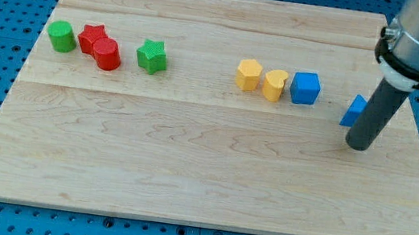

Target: Nudge the yellow heart

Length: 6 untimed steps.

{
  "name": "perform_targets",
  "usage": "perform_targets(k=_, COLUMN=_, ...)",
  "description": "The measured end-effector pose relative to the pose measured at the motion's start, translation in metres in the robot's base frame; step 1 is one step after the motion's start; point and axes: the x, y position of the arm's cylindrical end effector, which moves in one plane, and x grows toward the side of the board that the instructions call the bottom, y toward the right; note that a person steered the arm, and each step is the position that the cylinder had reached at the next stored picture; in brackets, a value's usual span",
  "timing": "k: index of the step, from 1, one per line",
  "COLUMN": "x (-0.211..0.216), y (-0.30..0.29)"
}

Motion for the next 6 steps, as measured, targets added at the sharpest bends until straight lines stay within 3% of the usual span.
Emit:
perform_targets(k=2, x=-0.052, y=0.021)
perform_targets(k=3, x=-0.021, y=0.008)
perform_targets(k=4, x=0.009, y=-0.055)
perform_targets(k=6, x=-0.048, y=-0.086)
